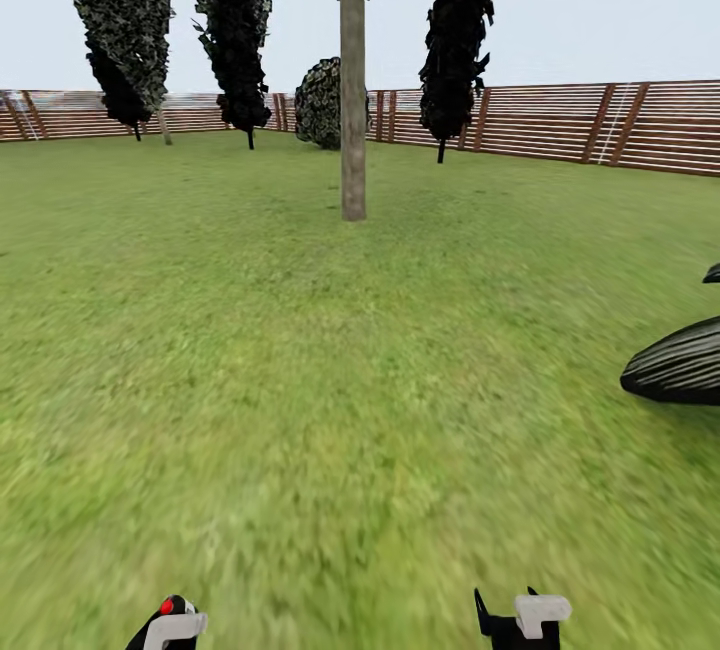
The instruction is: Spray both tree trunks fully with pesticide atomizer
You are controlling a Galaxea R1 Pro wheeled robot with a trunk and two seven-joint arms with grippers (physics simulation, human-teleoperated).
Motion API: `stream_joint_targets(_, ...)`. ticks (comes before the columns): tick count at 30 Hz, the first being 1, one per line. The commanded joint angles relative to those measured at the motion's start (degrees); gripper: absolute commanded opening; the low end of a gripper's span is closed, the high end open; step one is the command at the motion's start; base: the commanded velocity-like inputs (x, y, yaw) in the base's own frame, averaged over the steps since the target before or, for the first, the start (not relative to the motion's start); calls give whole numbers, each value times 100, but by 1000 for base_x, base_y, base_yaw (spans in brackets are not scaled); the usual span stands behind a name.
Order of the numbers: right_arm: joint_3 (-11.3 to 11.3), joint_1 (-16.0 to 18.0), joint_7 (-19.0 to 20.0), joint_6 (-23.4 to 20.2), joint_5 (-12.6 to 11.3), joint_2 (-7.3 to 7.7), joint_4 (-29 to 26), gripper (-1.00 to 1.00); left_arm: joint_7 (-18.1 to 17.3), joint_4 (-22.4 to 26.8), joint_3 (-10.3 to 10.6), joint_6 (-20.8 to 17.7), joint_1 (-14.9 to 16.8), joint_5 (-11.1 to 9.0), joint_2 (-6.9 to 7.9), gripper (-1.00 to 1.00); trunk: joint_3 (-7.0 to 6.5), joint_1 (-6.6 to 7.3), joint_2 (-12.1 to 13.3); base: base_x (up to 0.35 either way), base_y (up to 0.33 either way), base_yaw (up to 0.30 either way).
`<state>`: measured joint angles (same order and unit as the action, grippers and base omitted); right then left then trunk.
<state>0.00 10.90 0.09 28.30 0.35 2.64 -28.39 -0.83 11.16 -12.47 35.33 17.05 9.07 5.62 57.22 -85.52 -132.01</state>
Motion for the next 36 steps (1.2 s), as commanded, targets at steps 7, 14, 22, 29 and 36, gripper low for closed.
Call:
stream_joint_targets(7,0,0,0,0,0,2,0,100,2,1,-1,2,0,-2,0,-100,0,0,0,337,0,0)
stream_joint_targets(14,1,0,0,0,0,0,0,100,1,1,-1,0,0,-2,0,-100,0,0,0,337,0,0)
stream_joint_targets(22,0,0,0,0,0,8,0,100,3,1,-1,7,0,-1,0,-100,0,0,0,337,0,0)
stream_joint_targets(29,0,0,0,-3,0,8,0,100,0,1,-1,9,0,7,0,-100,0,0,0,337,0,0)
stream_joint_targets(36,0,0,0,-2,0,8,0,100,1,1,-1,9,0,7,0,-100,0,0,0,337,0,0)
